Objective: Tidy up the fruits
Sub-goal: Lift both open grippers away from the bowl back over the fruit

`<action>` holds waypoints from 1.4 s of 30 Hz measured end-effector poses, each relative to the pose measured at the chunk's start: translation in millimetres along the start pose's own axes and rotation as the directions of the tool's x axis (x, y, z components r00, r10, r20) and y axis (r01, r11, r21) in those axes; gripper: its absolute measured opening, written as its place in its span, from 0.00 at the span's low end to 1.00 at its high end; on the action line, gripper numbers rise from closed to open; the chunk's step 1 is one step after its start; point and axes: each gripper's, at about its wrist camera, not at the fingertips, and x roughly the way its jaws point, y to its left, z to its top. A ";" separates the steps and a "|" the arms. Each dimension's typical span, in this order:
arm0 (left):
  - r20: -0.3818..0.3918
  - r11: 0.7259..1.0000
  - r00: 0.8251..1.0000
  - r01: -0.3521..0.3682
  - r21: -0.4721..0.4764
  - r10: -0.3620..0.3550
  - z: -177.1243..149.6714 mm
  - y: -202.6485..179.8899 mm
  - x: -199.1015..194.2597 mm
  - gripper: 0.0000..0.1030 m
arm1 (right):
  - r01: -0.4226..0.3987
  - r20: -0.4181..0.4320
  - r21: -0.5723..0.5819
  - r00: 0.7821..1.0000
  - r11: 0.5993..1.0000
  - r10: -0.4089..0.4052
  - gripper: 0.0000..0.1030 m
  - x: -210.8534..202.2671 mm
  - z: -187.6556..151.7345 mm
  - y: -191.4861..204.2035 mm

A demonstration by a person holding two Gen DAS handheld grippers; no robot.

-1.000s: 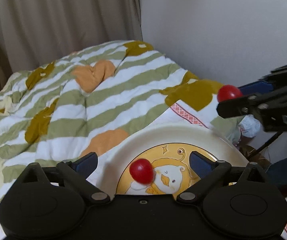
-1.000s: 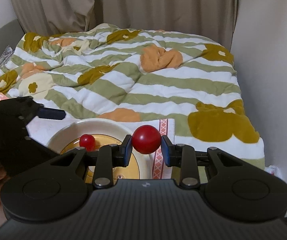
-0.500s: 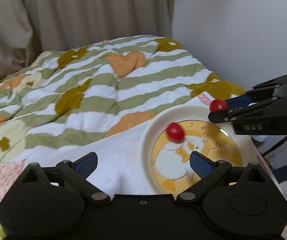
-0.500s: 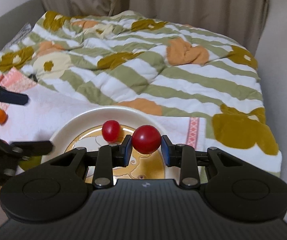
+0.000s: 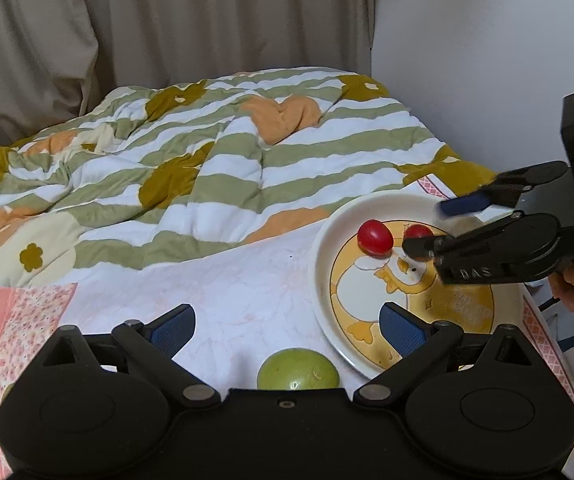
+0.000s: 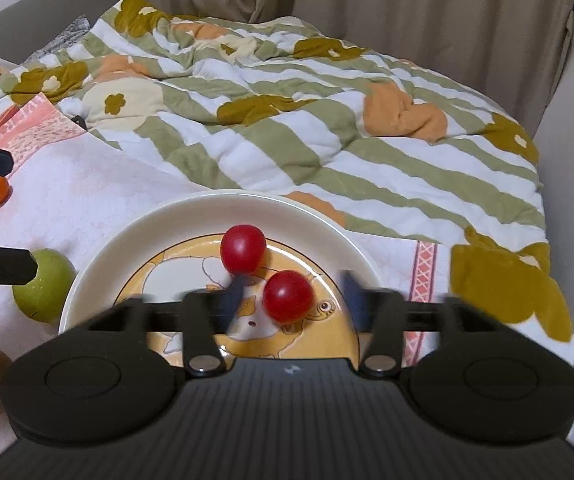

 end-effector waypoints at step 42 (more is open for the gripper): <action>0.245 0.919 0.911 -0.251 -0.305 0.330 -166.1 68.5 -238.8 0.98 | -0.013 0.205 0.196 0.978 0.980 -0.028 1.00 -245.6 -62.0 172.3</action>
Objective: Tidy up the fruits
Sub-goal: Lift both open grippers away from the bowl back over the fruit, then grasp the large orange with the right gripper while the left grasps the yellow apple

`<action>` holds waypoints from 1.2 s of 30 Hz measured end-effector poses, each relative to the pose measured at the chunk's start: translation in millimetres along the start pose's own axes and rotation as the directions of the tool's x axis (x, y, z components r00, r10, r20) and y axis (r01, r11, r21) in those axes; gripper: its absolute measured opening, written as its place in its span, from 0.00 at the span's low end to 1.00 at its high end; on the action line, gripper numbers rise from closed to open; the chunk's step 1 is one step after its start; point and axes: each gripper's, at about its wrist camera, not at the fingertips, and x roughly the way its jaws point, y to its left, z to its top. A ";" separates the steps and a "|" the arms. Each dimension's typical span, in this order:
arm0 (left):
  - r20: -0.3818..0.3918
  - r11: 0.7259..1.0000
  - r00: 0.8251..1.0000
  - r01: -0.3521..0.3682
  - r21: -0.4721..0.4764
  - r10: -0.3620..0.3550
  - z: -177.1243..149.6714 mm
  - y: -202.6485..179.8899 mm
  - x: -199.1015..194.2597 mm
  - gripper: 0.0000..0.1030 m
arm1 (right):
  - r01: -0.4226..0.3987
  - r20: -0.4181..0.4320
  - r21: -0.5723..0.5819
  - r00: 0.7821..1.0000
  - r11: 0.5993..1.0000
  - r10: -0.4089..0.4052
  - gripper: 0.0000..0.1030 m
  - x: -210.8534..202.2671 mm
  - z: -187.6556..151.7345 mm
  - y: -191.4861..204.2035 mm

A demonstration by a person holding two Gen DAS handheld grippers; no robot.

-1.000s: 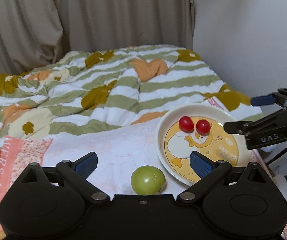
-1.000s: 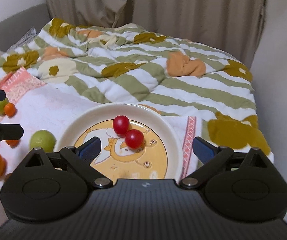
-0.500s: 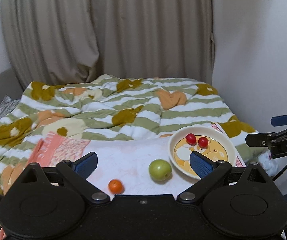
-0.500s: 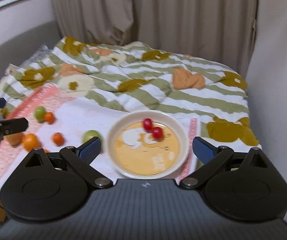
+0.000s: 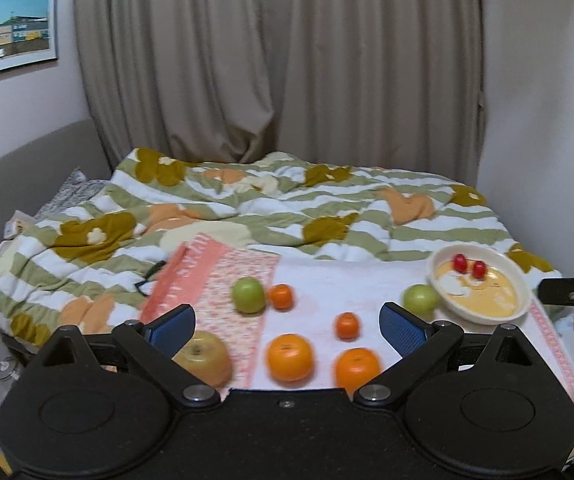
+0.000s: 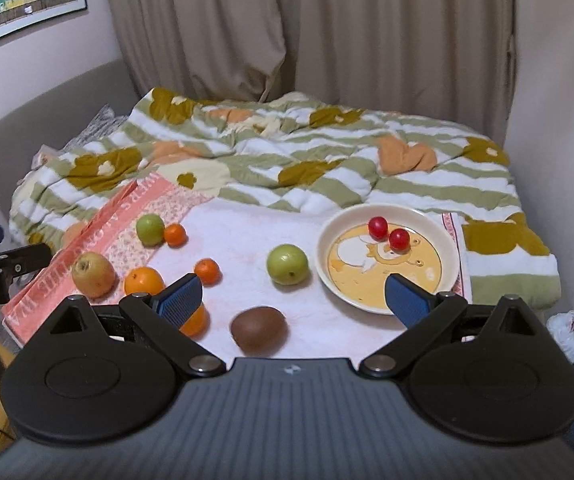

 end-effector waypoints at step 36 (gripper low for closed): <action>-0.198 0.975 0.968 0.179 0.128 -0.152 -71.7 109.9 158.9 0.97 | 0.174 -0.111 -0.008 0.978 0.985 -0.174 1.00 161.9 -74.7 153.6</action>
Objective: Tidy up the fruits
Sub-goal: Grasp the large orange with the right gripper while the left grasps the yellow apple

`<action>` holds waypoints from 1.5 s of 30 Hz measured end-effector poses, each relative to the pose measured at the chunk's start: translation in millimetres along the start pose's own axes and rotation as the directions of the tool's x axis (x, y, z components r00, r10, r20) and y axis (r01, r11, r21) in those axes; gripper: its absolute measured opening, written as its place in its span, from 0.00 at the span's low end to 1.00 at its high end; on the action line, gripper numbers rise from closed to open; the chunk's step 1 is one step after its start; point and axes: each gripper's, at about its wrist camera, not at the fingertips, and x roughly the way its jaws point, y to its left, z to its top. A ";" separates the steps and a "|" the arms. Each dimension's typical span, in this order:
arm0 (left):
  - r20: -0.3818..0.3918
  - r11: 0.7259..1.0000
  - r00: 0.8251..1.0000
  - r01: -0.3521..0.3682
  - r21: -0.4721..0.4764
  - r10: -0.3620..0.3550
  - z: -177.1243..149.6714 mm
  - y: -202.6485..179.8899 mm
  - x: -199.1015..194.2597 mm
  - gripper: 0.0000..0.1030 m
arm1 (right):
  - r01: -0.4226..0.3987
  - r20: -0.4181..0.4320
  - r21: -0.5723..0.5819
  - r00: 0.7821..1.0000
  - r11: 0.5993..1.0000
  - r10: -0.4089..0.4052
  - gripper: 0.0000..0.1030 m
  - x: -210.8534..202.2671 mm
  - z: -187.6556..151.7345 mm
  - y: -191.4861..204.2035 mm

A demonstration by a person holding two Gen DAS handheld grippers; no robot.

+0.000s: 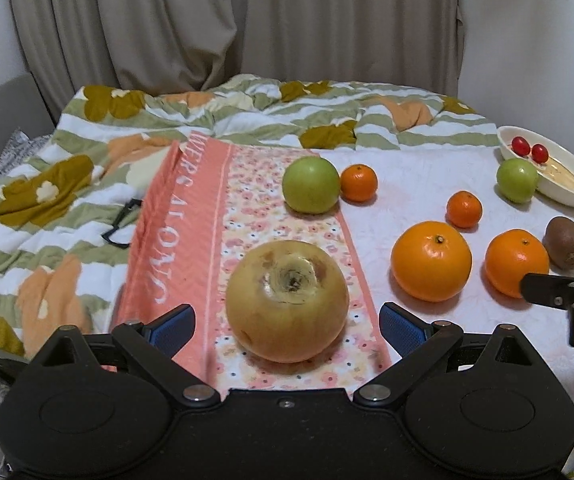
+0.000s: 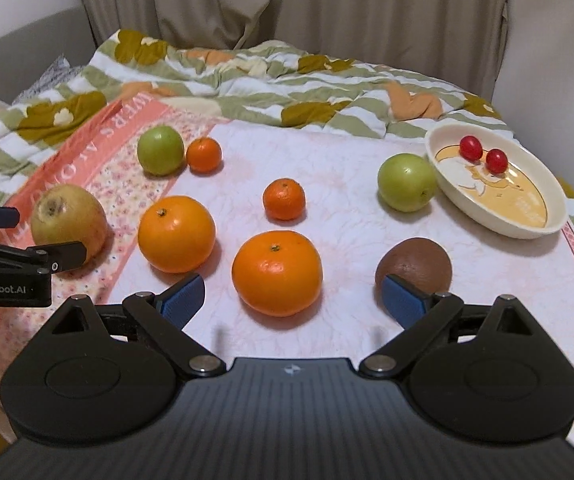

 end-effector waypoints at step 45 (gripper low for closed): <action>-0.041 1.000 0.999 0.024 -0.020 -0.025 -8.6 2.0 -0.9 0.77 | -0.050 -0.026 -0.041 0.998 0.998 0.049 0.72 23.3 6.4 3.1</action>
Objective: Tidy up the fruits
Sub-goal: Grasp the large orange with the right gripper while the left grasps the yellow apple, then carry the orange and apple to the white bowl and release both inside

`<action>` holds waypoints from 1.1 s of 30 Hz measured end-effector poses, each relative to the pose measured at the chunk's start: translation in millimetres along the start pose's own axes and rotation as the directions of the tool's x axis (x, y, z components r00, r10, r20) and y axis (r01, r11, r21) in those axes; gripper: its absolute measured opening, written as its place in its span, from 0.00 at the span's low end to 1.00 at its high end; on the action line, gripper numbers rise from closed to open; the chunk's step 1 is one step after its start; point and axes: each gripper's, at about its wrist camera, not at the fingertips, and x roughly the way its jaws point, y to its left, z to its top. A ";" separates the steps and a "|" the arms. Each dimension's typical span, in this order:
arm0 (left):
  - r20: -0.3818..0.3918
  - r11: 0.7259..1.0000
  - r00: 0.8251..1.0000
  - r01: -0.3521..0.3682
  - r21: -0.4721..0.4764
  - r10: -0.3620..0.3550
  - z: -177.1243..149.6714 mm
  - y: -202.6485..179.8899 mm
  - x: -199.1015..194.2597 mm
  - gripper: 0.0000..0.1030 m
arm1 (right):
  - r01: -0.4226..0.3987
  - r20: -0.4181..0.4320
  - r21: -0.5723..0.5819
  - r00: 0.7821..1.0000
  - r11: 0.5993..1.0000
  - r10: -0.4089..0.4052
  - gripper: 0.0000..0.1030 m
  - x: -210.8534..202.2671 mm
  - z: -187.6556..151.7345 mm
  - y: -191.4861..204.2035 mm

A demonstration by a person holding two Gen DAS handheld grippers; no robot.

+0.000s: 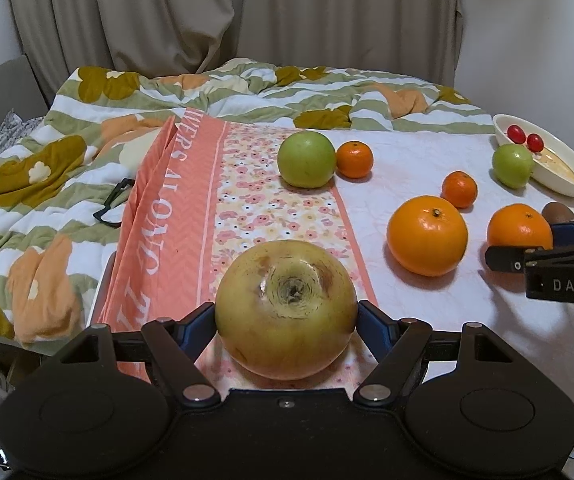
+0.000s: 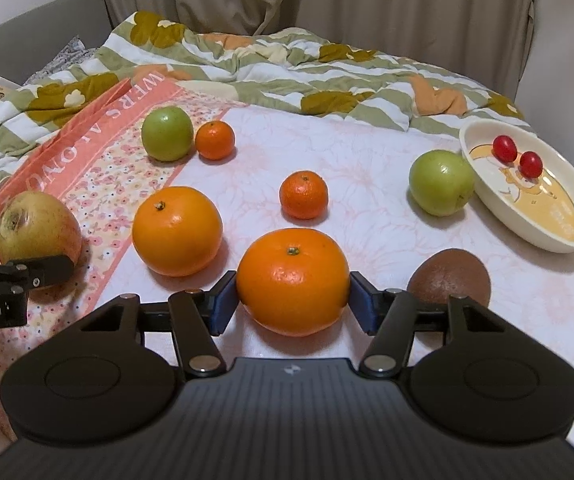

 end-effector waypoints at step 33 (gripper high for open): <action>0.250 1.000 0.968 0.009 -0.016 -0.005 71.6 -143.0 -129.1 0.77 | -0.016 0.163 0.025 0.987 1.000 0.012 0.72 -166.1 20.7 -148.1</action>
